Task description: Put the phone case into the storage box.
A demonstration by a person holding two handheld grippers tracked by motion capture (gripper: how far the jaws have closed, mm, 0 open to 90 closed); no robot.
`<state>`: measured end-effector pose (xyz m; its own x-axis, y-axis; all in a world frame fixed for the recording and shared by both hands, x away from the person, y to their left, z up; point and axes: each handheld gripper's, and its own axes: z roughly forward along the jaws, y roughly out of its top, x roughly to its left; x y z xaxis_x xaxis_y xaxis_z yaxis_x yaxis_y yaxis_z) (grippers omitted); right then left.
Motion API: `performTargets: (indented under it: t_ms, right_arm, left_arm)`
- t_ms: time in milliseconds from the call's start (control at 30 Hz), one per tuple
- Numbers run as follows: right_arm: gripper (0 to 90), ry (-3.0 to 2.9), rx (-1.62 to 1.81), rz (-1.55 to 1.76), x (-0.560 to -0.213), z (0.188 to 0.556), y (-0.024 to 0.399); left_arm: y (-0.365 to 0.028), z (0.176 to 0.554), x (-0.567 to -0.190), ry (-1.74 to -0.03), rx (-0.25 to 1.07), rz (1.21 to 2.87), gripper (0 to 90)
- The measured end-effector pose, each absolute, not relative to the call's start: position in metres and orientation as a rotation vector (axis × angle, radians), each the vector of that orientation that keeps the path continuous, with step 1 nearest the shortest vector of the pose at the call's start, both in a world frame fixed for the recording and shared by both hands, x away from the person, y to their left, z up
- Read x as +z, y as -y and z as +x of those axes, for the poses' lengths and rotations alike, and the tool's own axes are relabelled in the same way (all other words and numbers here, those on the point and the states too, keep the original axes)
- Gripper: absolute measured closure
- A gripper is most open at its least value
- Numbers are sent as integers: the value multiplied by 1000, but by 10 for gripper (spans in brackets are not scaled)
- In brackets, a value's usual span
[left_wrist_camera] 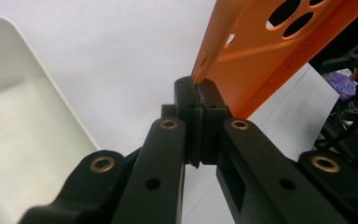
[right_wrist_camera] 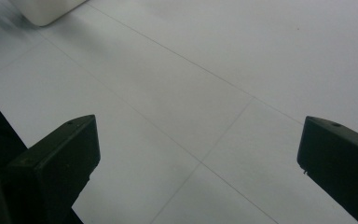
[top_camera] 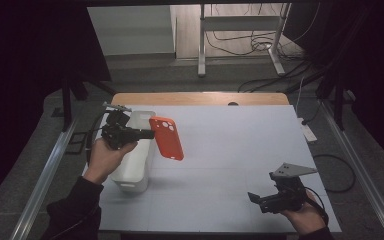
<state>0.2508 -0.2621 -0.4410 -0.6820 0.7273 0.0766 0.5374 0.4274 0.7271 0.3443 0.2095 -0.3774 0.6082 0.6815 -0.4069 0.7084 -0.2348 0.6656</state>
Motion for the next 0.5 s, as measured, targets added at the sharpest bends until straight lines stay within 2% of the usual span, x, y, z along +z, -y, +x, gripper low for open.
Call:
performTargets:
  t_ms: [500]
  right_arm:
    - [0,-2375,1048,1195,-443,241,288]
  left_arm:
    - [-233,349,-365,-1153,8,1946,891]
